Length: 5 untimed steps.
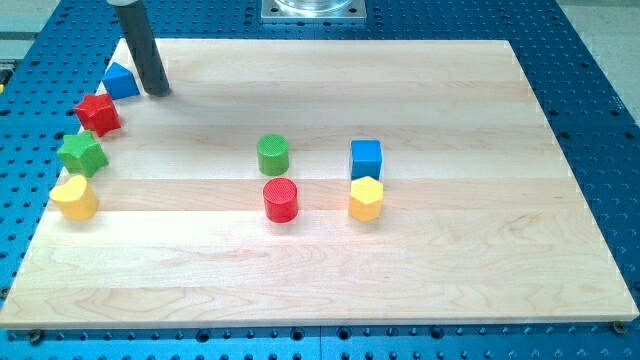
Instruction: Put the green circle below the heart
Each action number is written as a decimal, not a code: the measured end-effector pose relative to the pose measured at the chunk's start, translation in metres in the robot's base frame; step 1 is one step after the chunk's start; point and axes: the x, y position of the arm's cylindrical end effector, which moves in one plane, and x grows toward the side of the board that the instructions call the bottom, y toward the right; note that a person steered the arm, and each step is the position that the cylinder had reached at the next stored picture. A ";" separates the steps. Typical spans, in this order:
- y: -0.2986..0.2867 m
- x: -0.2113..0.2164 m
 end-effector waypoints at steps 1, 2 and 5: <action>0.002 -0.002; 0.038 0.016; 0.168 0.148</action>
